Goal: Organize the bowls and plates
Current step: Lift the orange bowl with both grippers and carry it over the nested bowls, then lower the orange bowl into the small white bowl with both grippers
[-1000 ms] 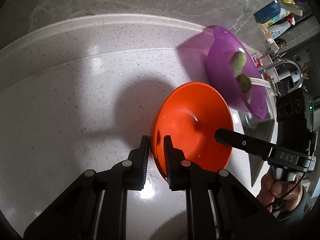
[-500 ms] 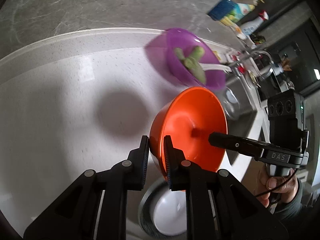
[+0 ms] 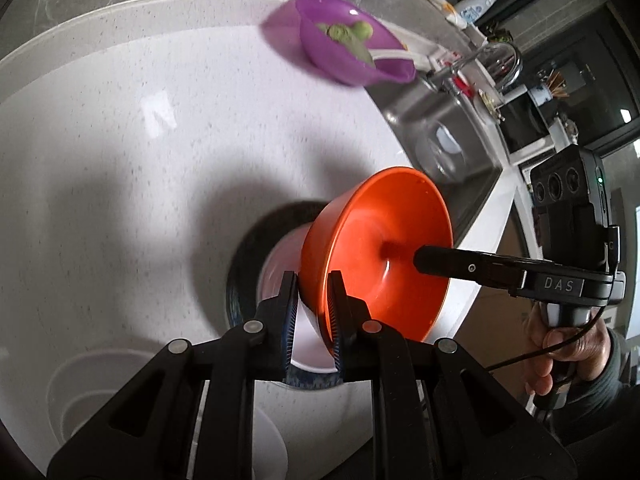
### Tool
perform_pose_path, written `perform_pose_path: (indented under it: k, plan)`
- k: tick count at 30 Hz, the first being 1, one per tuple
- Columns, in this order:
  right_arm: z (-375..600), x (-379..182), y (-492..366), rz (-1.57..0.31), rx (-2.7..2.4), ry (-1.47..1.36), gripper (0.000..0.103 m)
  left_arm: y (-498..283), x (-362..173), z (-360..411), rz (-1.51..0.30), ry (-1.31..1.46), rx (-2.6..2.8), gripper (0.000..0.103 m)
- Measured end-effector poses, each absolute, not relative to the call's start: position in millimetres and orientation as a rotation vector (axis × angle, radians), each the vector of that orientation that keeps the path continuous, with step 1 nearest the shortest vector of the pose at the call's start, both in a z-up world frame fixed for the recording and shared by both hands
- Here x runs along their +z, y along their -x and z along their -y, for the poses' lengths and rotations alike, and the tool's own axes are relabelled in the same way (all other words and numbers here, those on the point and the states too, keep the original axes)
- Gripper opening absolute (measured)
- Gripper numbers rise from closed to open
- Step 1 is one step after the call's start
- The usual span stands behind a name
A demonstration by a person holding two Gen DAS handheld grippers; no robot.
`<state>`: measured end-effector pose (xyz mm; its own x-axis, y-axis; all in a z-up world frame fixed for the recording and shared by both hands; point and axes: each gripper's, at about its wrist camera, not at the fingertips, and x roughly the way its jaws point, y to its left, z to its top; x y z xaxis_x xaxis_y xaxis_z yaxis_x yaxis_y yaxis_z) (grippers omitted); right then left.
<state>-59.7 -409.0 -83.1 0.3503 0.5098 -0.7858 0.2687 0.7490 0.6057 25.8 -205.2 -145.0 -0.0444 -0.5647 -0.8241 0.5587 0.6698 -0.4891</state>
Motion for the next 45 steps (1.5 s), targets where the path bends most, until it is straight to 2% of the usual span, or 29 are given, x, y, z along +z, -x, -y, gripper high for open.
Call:
perform_pose_path:
  k: [14, 18, 29, 34, 35, 36, 38, 45]
  plan:
    - [397.4, -107.4, 64.6, -1.304, 0.186, -0.721, 0.018, -13.9, -170.5, 194.9, -1.366, -0.027, -0.853, 0.013]
    - [396.6, -108.6, 60.2, -1.312, 0.184, -0.698, 0.013, -15.2, -172.5, 195.1, -1.356, -0.03, -0.841, 0.013]
    - [393.5, -107.8, 50.9, -1.333, 0.185, -0.627, 0.011, -16.2, -167.5, 199.6, -1.322, -0.044, -0.824, 0.016]
    - [383.8, -103.9, 46.1, -1.345, 0.17, -0.541, 0.01, -12.8, -165.7, 201.5, -1.299, -0.067, -0.835, 0.024]
    - [381.7, -103.7, 45.5, -1.346, 0.168, -0.527, 0.01, -12.1, -164.6, 201.4, -1.293, -0.068, -0.838, 0.029]
    - [380.7, -103.5, 45.2, -1.347, 0.165, -0.519, 0.01, -11.7, -163.5, 201.1, -1.288, -0.068, -0.84, 0.043]
    - [378.5, -101.7, 44.5, -1.343, 0.158, -0.492, 0.01, -10.7, -161.5, 199.8, -1.279, -0.067, -0.847, 0.06]
    - [375.5, -100.8, 43.5, -1.338, 0.144, -0.468, 0.01, -8.7, -158.2, 191.3, -1.27, -0.039, -0.878, 0.06]
